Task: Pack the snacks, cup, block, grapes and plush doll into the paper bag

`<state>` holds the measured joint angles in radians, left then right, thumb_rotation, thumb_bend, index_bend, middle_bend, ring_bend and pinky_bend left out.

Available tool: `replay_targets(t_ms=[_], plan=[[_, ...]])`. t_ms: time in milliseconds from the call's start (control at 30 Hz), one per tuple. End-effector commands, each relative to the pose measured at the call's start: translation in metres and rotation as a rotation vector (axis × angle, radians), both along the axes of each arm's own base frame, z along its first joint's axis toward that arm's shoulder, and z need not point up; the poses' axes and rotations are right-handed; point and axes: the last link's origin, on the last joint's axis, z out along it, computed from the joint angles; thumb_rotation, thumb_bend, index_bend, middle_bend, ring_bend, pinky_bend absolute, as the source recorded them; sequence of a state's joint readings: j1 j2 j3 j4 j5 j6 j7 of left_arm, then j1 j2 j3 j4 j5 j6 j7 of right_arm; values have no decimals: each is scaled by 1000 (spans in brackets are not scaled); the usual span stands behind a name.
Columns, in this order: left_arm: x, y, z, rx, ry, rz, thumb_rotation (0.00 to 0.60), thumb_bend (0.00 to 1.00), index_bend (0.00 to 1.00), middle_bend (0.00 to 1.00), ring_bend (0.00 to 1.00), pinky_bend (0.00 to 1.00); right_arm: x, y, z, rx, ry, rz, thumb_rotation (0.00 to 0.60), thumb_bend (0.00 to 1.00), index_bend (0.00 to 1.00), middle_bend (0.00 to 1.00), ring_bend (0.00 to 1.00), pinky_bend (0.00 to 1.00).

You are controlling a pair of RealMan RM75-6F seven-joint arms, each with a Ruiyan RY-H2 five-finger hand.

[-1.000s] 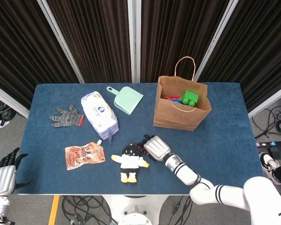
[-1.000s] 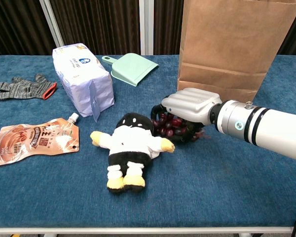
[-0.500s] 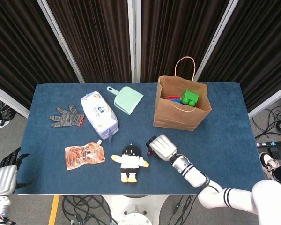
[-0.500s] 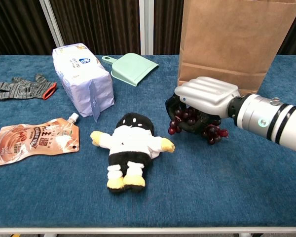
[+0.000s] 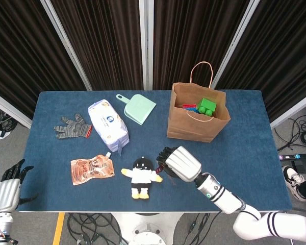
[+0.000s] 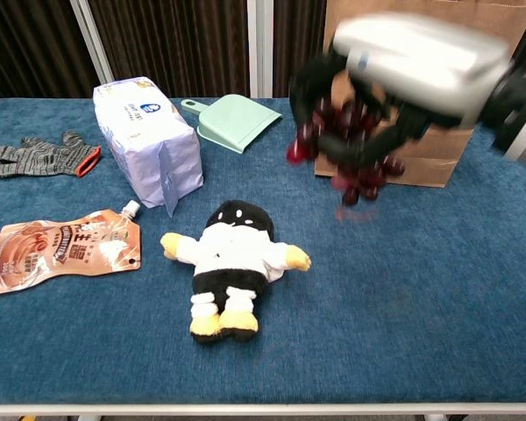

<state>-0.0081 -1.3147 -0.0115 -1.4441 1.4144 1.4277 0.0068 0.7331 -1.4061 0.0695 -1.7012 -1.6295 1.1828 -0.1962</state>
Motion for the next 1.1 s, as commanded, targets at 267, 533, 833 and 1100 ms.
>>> replay_targets(t_ms=[267, 533, 833, 1100], plan=[[1, 1, 1, -1, 3, -3, 600, 120, 271, 156, 111, 134, 39, -13, 112, -200, -316, 36, 600, 390, 644, 576, 428, 740], [2, 2, -1, -9, -4, -2, 600, 120, 271, 156, 111, 134, 32, -42, 164, -343, -448, -77, 600, 388, 644, 577, 428, 740], [1, 2, -1, -10, -4, 4, 600, 120, 271, 156, 111, 134, -7, -104, 178, -437, -426, -313, 600, 390, 644, 576, 427, 740], [2, 2, -2, -16, -1, 8, 600, 119, 271, 156, 111, 134, -26, -136, 151, -405, -332, -422, 600, 387, 643, 576, 428, 740]])
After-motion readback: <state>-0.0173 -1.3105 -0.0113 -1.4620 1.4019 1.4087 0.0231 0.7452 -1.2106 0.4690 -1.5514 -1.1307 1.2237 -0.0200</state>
